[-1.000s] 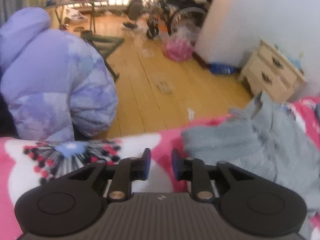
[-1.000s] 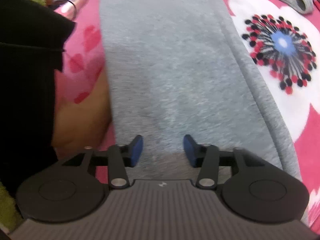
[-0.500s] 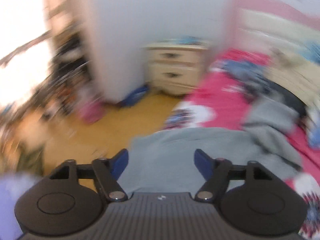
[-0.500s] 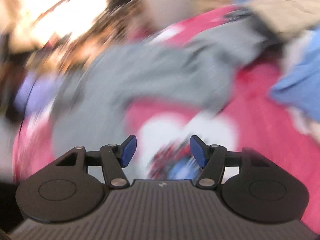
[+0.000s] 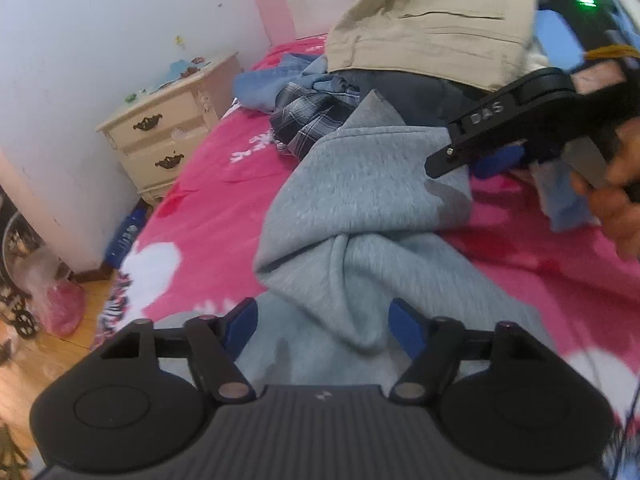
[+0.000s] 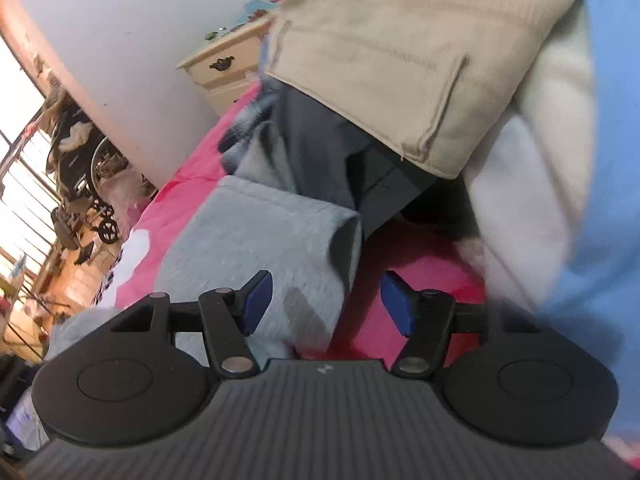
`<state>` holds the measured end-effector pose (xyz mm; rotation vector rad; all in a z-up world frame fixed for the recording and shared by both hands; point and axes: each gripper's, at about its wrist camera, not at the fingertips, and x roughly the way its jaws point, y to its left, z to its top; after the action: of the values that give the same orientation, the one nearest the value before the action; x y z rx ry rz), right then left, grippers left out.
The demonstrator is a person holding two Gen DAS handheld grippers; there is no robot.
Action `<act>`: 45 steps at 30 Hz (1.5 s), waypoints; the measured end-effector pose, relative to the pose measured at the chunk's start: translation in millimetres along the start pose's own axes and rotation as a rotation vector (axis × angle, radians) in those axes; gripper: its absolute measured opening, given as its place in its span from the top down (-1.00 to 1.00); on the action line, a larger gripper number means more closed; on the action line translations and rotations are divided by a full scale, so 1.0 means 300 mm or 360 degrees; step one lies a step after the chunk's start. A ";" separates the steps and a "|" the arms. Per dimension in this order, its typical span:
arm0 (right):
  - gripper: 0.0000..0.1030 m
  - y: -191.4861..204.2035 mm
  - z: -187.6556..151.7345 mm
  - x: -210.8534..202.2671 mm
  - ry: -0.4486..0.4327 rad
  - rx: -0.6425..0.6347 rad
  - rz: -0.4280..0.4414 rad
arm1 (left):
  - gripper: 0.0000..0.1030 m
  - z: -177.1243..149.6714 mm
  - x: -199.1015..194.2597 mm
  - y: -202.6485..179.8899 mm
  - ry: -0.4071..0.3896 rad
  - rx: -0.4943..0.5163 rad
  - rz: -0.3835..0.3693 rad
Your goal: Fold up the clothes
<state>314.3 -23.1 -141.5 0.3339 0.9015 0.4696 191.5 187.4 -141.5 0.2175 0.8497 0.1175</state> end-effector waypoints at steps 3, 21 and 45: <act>0.62 -0.011 0.003 0.003 -0.0007 0.0021 0.0060 | 0.25 0.003 0.060 -0.001 0.0074 -0.0095 -0.0009; 0.94 0.056 0.140 -0.786 -0.0414 -0.0490 0.0087 | 0.90 0.072 -0.427 -0.200 -0.0638 0.0218 -0.0331; 0.93 -0.724 -0.275 -0.869 0.0078 -0.0233 -0.0675 | -0.05 -0.276 -0.353 -0.697 -0.0133 0.1004 -0.0541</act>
<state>163.0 -336.9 -116.6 -0.0066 0.9500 0.1502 62.9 -23.8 -166.6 0.6580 0.8091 -0.4828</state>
